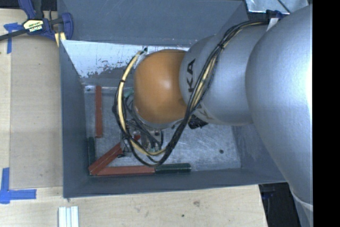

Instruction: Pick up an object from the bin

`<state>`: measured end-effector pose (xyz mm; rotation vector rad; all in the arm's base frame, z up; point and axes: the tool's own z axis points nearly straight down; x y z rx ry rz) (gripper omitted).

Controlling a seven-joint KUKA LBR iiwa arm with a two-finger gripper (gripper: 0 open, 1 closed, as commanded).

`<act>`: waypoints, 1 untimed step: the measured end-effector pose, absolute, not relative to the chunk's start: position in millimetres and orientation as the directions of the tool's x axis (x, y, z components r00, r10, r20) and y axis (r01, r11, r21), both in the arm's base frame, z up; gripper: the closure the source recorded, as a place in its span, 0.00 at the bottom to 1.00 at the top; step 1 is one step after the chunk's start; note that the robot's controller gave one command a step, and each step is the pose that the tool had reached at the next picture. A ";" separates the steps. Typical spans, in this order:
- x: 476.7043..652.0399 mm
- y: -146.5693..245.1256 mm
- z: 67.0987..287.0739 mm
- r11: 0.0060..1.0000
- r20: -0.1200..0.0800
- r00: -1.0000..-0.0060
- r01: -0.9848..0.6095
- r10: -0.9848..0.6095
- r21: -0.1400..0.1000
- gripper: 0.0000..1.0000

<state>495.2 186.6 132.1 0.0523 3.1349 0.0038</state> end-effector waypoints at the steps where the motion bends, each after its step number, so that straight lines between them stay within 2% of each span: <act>1: 494.6 186.1 130.3 0.999 -0.003 -0.999 0.035 0.035 0.001 0.00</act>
Offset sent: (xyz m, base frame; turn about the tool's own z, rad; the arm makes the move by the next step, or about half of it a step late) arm 0.0000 0.0000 0.0000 0.0000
